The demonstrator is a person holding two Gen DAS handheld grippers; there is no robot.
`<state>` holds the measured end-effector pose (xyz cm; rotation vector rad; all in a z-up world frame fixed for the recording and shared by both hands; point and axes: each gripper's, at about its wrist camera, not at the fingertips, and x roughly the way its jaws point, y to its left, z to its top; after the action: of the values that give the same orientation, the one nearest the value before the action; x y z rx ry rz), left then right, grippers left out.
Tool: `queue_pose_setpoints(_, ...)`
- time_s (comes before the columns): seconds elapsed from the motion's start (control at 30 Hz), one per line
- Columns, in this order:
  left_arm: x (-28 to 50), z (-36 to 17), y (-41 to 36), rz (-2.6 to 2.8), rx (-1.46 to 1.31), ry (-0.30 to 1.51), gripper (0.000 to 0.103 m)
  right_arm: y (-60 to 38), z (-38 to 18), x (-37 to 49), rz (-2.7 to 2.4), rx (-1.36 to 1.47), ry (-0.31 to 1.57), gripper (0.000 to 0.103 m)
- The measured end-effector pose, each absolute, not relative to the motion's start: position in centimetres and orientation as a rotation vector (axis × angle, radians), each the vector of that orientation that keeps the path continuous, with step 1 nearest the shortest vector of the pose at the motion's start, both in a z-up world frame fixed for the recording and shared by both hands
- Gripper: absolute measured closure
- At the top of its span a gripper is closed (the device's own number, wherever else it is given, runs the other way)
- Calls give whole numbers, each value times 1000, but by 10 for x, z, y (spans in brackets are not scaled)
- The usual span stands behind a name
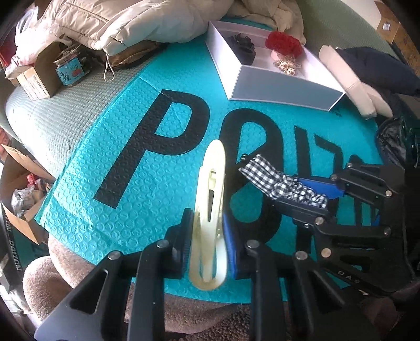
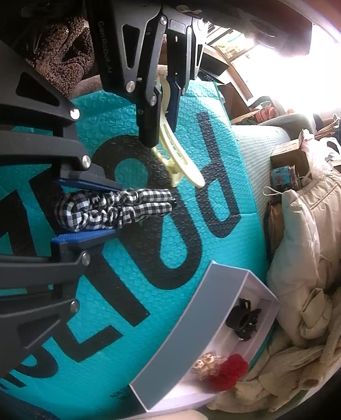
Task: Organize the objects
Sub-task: 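Lift and carry the cream clip and gingham scrunchie with both tools to the box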
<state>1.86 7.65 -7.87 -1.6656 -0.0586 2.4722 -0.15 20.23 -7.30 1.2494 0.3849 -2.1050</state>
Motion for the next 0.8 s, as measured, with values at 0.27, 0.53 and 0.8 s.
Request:
queue_pose_setpoints(0.27,15,-57,76,2495,-1626,-35,82,203,-57,-3,-2128,1212,373,77)
queue_pose_setpoints(0.53,4,-40,86,2497,-1577,7,82,217,-40,-5,-2181,1184,359,78)
queue_pose_setpoints(0.8,-2,-42,114,2446,-1547,57,82,240,-42,-4,-2232,1220,319,78)
